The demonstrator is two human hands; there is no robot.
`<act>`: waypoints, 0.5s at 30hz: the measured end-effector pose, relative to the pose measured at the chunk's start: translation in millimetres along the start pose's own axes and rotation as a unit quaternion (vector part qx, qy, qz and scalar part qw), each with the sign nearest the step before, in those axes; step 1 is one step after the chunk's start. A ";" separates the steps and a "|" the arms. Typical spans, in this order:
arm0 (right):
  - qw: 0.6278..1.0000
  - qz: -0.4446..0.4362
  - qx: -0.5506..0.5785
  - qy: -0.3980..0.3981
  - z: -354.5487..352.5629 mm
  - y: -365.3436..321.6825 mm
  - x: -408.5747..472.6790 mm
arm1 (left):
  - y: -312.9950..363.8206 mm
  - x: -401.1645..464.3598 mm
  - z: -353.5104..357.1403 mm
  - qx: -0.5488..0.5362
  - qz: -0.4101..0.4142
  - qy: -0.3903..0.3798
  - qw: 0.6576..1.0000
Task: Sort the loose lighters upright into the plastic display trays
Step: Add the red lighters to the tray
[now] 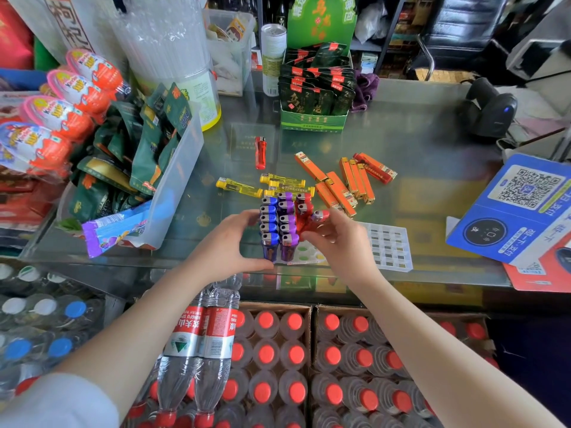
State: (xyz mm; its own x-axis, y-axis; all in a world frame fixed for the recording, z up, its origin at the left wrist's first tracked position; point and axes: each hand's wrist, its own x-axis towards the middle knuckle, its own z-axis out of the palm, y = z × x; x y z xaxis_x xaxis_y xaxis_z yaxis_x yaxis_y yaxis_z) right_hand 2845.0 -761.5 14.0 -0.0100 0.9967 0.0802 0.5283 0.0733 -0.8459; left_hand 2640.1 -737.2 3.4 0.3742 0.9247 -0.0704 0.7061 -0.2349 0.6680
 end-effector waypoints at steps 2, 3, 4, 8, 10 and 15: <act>0.999 -0.017 -0.052 0.001 3.0 1.9 -0.5 | -0.4 0.0 0.0 -0.003 0.000 -0.001 1.000; 0.997 -0.028 -0.069 0.005 4.0 2.4 -0.2 | -0.7 -0.2 -0.1 -0.005 0.000 -0.001 1.000; 0.996 -0.037 -0.083 0.007 4.4 2.7 0.6 | -0.8 -0.3 -0.2 -0.007 0.000 -0.001 1.000; 0.985 -0.069 -0.160 0.003 6.6 6.7 3.9 | 0.7 -1.5 0.1 -0.013 0.001 0.000 1.000; 0.973 -0.078 -0.217 0.012 9.5 9.0 4.1 | 0.6 -1.4 0.3 -0.015 0.001 0.002 1.000; 0.971 -0.103 -0.209 -0.059 -16.6 16.7 16.1 | 1.3 0.1 -1.5 -0.010 -0.012 -0.007 1.000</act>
State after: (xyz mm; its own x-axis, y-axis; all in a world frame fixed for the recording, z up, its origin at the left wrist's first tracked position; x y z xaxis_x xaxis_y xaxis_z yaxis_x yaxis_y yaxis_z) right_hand 2867.8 -744.8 9.9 -0.2351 0.9614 0.1429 0.8026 0.2749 -0.5293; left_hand 2640.1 -736.9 5.4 0.3659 0.9256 -0.0965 0.7031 -0.2070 0.6803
